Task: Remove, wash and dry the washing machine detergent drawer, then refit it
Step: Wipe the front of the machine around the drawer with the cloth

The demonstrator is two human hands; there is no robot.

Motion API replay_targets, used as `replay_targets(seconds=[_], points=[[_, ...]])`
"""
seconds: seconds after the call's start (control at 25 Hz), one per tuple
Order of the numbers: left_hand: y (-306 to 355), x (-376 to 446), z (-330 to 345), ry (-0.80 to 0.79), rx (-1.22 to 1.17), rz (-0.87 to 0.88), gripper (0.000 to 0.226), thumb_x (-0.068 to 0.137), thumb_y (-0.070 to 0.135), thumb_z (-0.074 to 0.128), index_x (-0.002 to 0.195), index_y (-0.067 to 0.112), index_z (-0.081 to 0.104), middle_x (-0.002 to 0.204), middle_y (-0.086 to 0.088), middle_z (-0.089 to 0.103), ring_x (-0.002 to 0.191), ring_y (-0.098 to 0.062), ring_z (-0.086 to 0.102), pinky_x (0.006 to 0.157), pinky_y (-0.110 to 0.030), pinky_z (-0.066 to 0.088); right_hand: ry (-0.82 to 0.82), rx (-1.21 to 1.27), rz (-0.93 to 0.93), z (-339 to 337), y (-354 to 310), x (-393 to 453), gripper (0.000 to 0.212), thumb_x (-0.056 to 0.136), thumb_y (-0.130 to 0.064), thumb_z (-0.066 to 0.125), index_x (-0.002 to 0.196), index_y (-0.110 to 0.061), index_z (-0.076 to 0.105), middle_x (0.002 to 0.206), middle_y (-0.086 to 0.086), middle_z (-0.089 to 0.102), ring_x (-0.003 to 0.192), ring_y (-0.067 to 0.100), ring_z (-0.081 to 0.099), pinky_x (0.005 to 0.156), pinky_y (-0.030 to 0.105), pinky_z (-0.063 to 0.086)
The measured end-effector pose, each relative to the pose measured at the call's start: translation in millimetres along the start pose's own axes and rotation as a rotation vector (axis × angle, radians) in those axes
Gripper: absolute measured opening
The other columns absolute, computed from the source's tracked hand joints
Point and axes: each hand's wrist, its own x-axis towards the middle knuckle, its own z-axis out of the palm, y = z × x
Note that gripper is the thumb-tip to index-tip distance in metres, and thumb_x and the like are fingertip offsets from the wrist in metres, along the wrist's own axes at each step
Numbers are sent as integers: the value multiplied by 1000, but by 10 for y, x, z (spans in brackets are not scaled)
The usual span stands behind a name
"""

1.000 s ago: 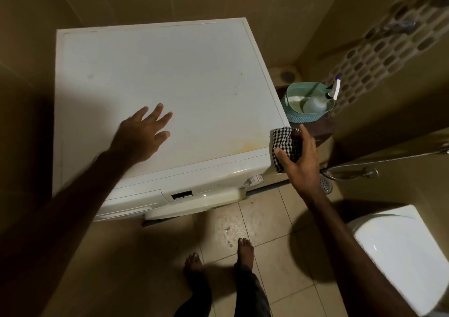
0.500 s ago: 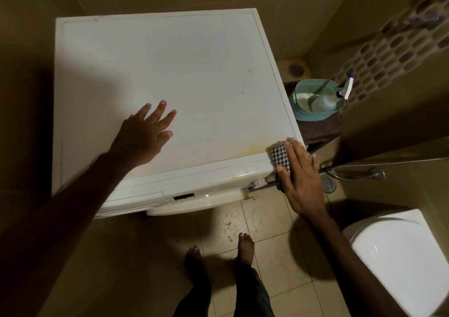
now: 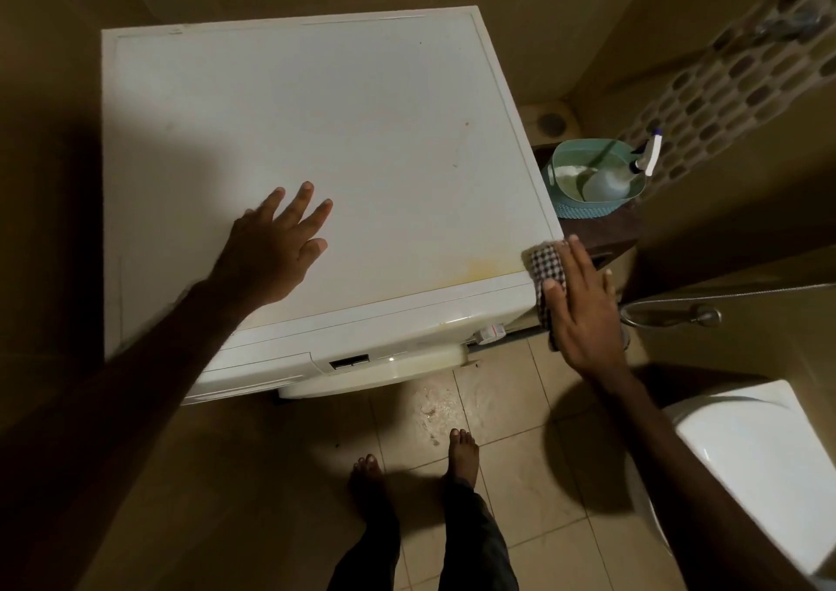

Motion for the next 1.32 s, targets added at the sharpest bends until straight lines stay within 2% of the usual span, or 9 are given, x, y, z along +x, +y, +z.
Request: replay_targets(seconds=[0.12, 0.32, 0.52, 0.6, 0.72, 0.92, 1.04, 1.12, 1.32], points=[[25, 7, 44, -4, 24, -3, 59, 104, 44, 29, 157, 20, 40, 165, -12, 33, 144, -48, 39, 98, -64, 46, 68, -9, 100, 150, -350, 109, 64, 110, -49, 21, 167, -22, 20, 176, 3, 14, 163, 25, 10, 129, 63, 7], [-26, 17, 31, 19, 12, 17, 62, 102, 45, 28, 157, 20, 39, 165, -12, 33, 144, -49, 38, 98, -67, 45, -53, -80, -200, 293, -529, -339, 61, 111, -45, 23, 168, -24, 17, 176, -3, 14, 163, 16, 11, 131, 56, 7], [18, -6, 60, 40, 32, 29, 58, 105, 42, 31, 156, 18, 42, 164, -15, 35, 142, -50, 41, 95, -64, 46, 71, -8, 124, 226, -551, -1, 62, 111, -48, 21, 167, -21, 24, 175, 1, 19, 162, 20, 14, 130, 61, 9], [7, 1, 65, 55, 23, 34, 59, 104, 43, 30, 157, 18, 41, 164, -14, 35, 143, -50, 40, 97, -65, 45, -2, -39, -34, 370, -942, -157, 61, 111, -46, 23, 168, -23, 21, 176, -1, 16, 163, 18, 11, 132, 55, 4], [-17, -2, 60, 74, 9, 38, 60, 104, 44, 30, 157, 18, 41, 164, -14, 34, 143, -50, 39, 98, -66, 45, -65, -70, -205, 329, -736, -309, 61, 112, -44, 24, 168, -23, 19, 176, -2, 16, 163, 14, 11, 132, 53, 7], [7, -13, 101, 73, 27, 24, 58, 105, 43, 29, 157, 19, 40, 165, -14, 33, 144, -49, 38, 98, -64, 44, 136, -13, 173, 353, -802, 59, 61, 109, -44, 27, 165, -19, 30, 173, 4, 27, 160, 22, 22, 129, 60, 14], [2, -8, 107, 86, 34, 37, 59, 106, 43, 29, 158, 18, 39, 165, -15, 32, 144, -50, 38, 98, -66, 44, -21, -51, -159, 620, -1364, -314, 60, 111, -43, 31, 167, -25, 23, 175, 0, 18, 162, 19, 14, 132, 53, 8], [-28, -14, 94, 95, 31, 43, 59, 105, 42, 30, 157, 17, 40, 165, -15, 33, 144, -50, 38, 98, -67, 44, -99, -133, -322, 624, -1201, -454, 61, 112, -45, 28, 168, -25, 17, 177, -1, 12, 163, 19, 8, 132, 53, 7], [-15, -22, 117, 105, 44, 26, 57, 106, 42, 30, 156, 18, 41, 165, -15, 34, 143, -49, 40, 97, -65, 45, 166, -32, 161, 270, -529, 18, 59, 109, -44, 29, 161, -19, 37, 170, 4, 33, 157, 23, 28, 127, 62, 18]])
